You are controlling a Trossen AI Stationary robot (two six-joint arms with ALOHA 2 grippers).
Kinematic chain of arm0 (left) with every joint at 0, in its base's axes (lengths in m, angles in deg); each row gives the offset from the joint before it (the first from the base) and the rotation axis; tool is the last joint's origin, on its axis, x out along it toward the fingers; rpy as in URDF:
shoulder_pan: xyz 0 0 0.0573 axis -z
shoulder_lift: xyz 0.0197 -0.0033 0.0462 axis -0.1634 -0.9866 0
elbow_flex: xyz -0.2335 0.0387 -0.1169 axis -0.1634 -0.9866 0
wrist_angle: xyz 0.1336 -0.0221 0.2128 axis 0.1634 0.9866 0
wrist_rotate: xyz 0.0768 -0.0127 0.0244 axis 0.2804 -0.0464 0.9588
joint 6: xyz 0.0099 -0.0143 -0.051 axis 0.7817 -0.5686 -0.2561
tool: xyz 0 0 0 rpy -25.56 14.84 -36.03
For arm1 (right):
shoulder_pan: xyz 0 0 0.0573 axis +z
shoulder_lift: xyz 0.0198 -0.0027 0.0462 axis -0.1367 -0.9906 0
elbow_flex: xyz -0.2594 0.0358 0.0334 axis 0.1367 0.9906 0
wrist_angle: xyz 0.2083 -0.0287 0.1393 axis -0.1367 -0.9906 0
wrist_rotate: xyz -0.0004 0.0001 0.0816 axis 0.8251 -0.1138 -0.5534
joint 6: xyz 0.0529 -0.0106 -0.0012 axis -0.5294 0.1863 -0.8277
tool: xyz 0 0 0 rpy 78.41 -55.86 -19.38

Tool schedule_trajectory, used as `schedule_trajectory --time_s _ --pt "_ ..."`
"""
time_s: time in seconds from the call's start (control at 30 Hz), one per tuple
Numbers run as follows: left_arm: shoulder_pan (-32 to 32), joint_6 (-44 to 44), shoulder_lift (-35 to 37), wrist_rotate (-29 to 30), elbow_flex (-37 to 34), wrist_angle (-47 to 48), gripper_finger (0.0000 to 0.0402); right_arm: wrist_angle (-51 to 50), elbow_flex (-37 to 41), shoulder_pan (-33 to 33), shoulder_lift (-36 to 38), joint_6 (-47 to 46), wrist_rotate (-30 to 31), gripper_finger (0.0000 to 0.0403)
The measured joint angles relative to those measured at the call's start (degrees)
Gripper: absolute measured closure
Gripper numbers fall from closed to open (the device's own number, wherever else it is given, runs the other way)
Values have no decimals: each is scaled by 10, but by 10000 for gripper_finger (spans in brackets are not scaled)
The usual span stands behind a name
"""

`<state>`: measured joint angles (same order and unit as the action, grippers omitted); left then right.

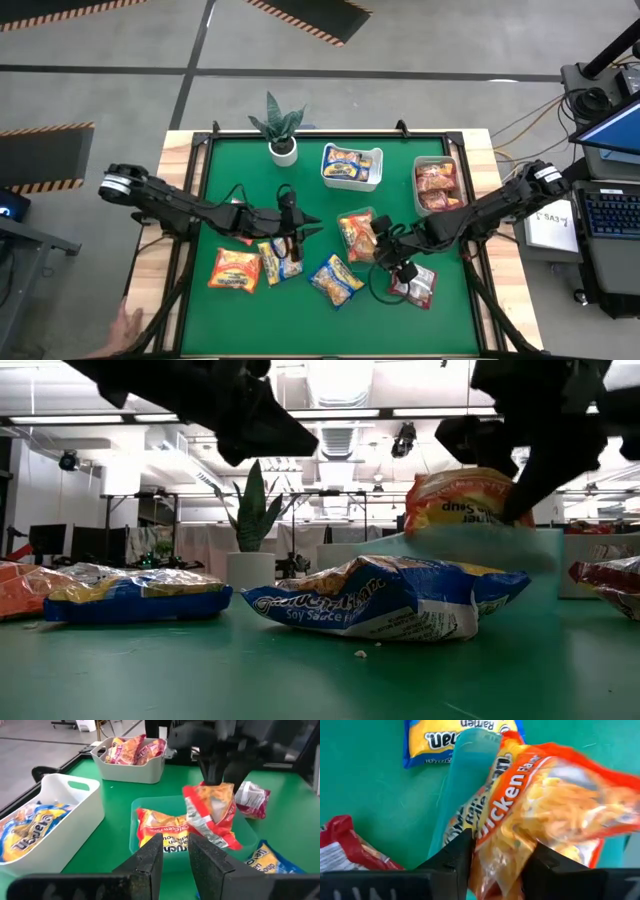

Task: Sort Maruchan noodles
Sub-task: Put the orange noodle pack into the green bin

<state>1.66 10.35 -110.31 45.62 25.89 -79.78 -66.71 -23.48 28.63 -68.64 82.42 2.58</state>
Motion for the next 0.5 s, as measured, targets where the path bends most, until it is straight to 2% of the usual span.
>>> schedule_trajectory --time_s 0.27,0.5 --pt "0 29 -61 -26 45 14 326 -42 -52 0 2 -70 0 240" --pt "0 29 -97 -26 63 26 326 -80 -99 0 -3 -150 0 235"
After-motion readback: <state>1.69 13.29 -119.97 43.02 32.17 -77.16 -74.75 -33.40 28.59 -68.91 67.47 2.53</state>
